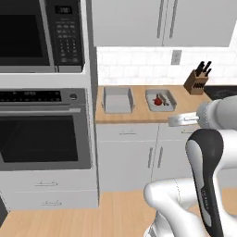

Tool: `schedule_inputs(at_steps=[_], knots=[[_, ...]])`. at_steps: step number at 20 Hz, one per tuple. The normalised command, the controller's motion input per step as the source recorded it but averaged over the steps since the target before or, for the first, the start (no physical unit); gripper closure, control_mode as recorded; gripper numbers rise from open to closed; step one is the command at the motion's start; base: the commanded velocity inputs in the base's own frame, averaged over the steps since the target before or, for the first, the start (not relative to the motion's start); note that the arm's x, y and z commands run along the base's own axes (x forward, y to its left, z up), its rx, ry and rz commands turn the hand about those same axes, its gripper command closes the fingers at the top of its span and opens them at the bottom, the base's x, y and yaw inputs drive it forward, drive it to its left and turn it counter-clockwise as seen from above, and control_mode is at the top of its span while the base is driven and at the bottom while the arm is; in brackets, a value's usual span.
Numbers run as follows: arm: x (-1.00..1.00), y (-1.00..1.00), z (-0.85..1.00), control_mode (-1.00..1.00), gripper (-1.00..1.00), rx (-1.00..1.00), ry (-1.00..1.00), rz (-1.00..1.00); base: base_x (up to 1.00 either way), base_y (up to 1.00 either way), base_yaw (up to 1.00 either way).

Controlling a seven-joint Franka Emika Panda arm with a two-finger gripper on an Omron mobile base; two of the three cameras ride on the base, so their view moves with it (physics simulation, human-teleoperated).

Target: Place one bell pepper and one fish in each tupperware on the nearby counter, to pack two identical lunches.

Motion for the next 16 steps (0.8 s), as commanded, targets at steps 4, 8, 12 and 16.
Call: schedule_inputs(at_steps=[4, 8, 12, 16], knots=[[0.0, 0.0, 0.0, 1.0, -1.0, 0.0, 0.0, 0.0, -1.0, 1.0, 0.11], [0.0, 0.0, 0.0, 1.0, -1.0, 0.0, 0.0, 0.0, -1.0, 1.0, 0.2], [0.0, 0.0, 0.0, 1.0, -1.0, 0.0, 0.0, 0.0, -0.76, 1.0, 0.34], [0.0, 0.0, 0.0, 1.0, -1.0, 0.0, 0.0, 0.0, -0.13, 0.86, 0.67]])
